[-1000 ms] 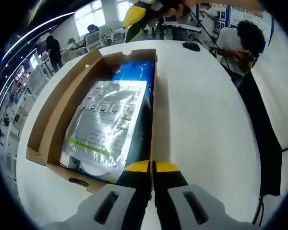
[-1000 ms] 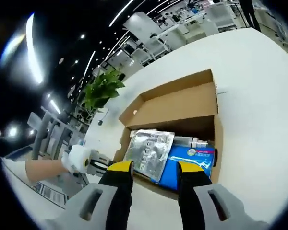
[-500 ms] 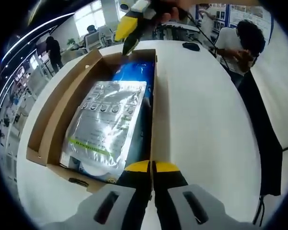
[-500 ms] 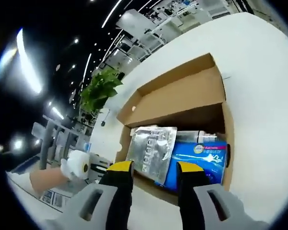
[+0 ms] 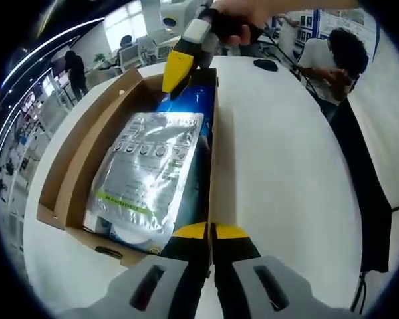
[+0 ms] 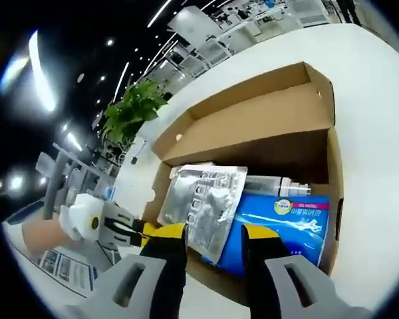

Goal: Operate the shoe box by opening the lid, removing the specified soft item, and placing it in the target area until the item is outside and the box remains undamaged.

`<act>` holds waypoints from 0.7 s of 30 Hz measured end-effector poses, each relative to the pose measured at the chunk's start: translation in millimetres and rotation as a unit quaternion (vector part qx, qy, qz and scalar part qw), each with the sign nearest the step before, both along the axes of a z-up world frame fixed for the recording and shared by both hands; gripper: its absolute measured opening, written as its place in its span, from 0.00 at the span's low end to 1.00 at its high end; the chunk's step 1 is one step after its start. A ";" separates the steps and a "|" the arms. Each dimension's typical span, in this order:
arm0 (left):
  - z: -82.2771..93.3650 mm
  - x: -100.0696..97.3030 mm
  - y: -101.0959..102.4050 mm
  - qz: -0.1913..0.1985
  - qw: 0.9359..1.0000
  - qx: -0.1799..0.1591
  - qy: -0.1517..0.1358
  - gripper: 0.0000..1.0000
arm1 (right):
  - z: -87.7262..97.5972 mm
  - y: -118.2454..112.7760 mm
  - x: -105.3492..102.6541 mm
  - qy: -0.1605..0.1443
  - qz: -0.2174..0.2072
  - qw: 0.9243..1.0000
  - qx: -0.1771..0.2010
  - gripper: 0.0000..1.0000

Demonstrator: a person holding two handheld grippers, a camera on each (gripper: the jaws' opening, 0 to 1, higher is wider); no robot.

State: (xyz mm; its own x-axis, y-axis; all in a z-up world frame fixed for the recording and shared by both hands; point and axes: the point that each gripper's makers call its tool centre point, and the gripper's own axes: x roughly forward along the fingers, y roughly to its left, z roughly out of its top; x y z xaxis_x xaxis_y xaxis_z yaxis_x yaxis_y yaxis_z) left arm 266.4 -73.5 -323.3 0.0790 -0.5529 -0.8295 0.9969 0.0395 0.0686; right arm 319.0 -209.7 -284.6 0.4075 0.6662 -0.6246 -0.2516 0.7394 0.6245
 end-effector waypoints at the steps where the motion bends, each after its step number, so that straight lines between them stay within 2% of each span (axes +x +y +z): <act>1: 0.2 -0.2 -0.1 0.000 1.000 -0.001 -0.001 0.00 | -1.7 -0.1 -0.2 0.004 0.000 1.000 -0.002 0.28; 7: 0.0 0.0 -0.4 -0.001 1.000 0.000 -0.001 0.00 | -7.9 0.3 1.9 0.014 -0.010 1.000 0.008 0.29; 10: 0.0 -0.1 -0.4 -0.001 1.000 0.000 -0.001 0.00 | -12.3 -0.8 3.0 0.019 -0.017 1.000 0.005 0.23; 15: 0.0 -0.3 -0.5 -0.001 1.000 0.000 -0.001 0.00 | -12.8 11.8 7.0 0.023 -0.015 0.999 0.017 0.23; 21: -0.3 -1.1 -0.2 -0.003 1.000 0.002 -0.007 0.01 | -13.1 21.6 8.8 -0.010 0.003 1.000 0.020 0.22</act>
State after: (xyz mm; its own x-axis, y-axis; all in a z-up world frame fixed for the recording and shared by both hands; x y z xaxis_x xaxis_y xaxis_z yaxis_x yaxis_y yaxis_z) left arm 265.3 -73.6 -323.6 0.0861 -0.5504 -0.8304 0.9961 0.0323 0.0818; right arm 327.8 -188.1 -297.7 0.4156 0.6933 -0.5887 -0.2681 0.7119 0.6491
